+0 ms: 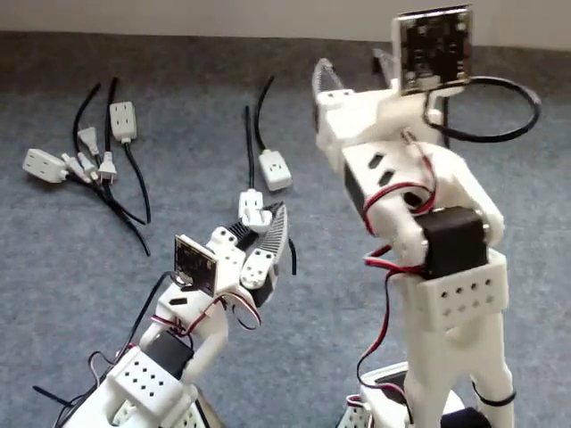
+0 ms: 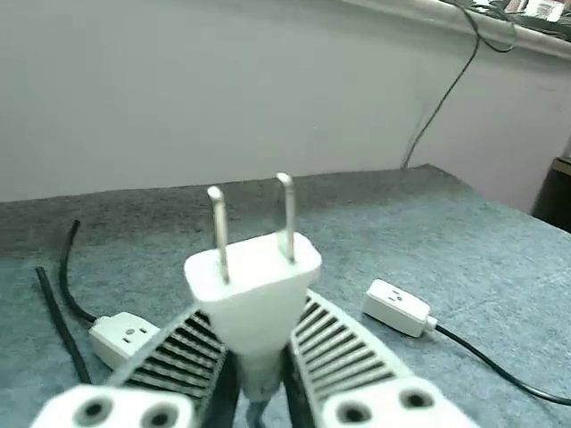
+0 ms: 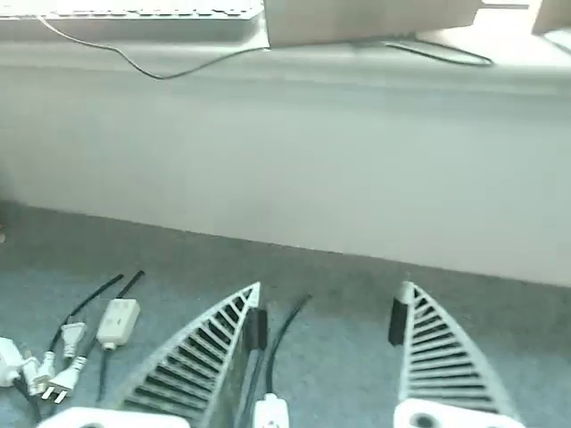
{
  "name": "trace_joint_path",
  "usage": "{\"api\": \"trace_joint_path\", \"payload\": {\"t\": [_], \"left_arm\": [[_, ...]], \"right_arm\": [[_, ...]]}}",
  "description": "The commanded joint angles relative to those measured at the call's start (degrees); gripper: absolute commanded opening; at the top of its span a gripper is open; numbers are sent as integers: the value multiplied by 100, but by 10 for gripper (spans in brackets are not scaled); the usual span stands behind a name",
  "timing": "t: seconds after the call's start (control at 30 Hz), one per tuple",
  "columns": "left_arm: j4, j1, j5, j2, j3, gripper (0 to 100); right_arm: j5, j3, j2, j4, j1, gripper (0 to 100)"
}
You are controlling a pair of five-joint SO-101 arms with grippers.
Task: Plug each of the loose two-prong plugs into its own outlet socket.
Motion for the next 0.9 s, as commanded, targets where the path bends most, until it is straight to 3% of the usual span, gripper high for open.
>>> {"api": "trace_joint_path", "payload": {"t": [0.0, 0.13, 0.3, 0.43, 0.6, 0.73, 0.87], "left_arm": [[44, -593, -264, -66, -22, 7], [888, -1367, -387, -66, 22, 11], [2558, -1842, -2242, -75, -40, 45], [3859, -1851, -3253, -75, -374, 50], [6242, -1842, -4264, -75, -1675, 52], [8220, -1921, -5758, -75, -2730, 54], [9178, -2396, -6699, -75, -3196, 115]], "right_arm": [[62, -330, -48, 567, 927, 248], [62, -330, -57, 1156, 1868, 248], [62, -330, -75, 1648, 2747, 248], [62, -321, -57, 1886, 3240, 248], [70, 84, -48, 2404, 3363, 248], [70, 1191, -48, 2360, 3363, 249], [79, 2510, -75, 1895, 3363, 249]]}}
